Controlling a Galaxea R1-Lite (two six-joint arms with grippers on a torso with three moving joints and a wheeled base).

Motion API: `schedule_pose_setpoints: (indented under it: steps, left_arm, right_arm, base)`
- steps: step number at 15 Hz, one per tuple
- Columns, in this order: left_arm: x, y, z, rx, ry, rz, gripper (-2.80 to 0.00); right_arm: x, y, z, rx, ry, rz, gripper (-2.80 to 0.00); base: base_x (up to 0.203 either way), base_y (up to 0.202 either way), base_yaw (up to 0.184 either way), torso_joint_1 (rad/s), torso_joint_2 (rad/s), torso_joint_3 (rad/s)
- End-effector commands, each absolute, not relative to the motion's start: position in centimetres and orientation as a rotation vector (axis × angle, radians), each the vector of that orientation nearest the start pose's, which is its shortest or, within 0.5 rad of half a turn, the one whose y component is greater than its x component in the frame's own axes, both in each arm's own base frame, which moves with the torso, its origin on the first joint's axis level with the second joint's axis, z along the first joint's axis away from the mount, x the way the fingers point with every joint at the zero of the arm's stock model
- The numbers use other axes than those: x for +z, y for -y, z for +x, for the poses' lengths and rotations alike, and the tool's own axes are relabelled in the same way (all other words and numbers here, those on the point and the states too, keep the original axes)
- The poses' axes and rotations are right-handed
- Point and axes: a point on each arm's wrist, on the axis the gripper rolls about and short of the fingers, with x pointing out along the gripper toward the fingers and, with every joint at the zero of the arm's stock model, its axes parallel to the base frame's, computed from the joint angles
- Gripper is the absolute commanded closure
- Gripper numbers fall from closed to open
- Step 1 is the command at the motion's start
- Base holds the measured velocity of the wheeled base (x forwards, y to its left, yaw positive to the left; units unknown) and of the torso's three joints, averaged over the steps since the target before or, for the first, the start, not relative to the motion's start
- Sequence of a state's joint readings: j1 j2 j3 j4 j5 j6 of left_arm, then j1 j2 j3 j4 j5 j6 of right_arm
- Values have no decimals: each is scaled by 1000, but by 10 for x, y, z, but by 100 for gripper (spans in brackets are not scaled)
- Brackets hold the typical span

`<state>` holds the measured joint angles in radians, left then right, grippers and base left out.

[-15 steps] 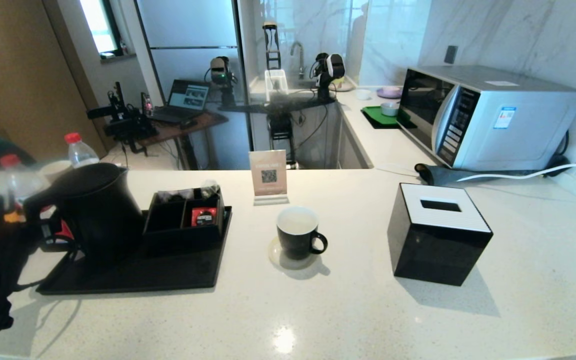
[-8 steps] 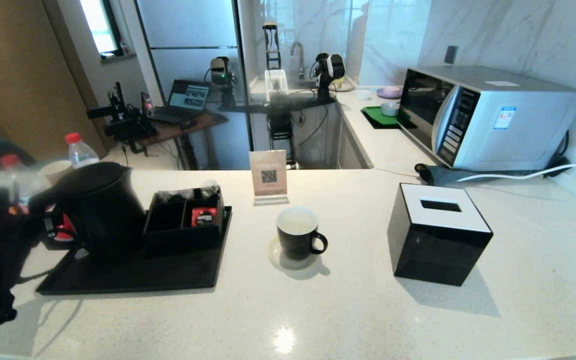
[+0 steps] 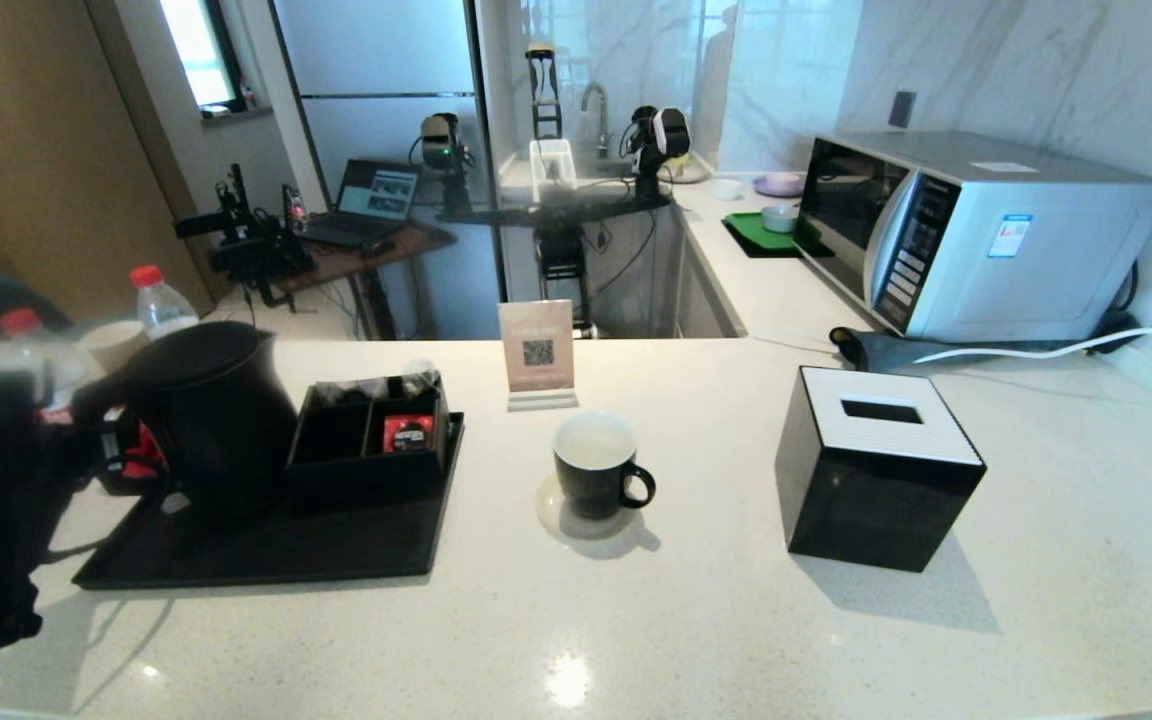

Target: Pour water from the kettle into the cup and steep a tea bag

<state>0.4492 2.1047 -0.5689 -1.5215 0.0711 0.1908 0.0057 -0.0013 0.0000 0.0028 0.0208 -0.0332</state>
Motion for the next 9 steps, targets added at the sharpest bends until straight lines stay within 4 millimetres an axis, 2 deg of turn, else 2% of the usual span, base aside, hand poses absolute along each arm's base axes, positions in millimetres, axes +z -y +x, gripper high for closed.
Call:
schedule_pose_setpoints:
  steps: [1,4,5,6,9]
  left_arm:
    - [91,-148,303,521,-10,195,-280]
    - [90,-148,303,522,-13,195,-280]
    - [89,-147,303,520,-17,194,-104]
    - [88,-147,303,518,-23,193,0]
    - [89,-147,304,518,-17,194,0]
  right_arm:
    - [75,0,-23,28,-3,-34,0]
    - [75,0,-23,28,-3,-34,0]
    - [75,0,-23,28,-3,-34,0]
    - [75,0,-23,28,-3,-34,0]
    - [75,0,-23,28,-3,-34,0]
  base:
    - [0,0,0,0,0,0]
    - [0,0,0,0,0,0]
    - [0,0,0,0,0,0]
    - [0,0,0,0,0,0]
    - [0,0,0,0,0,0]
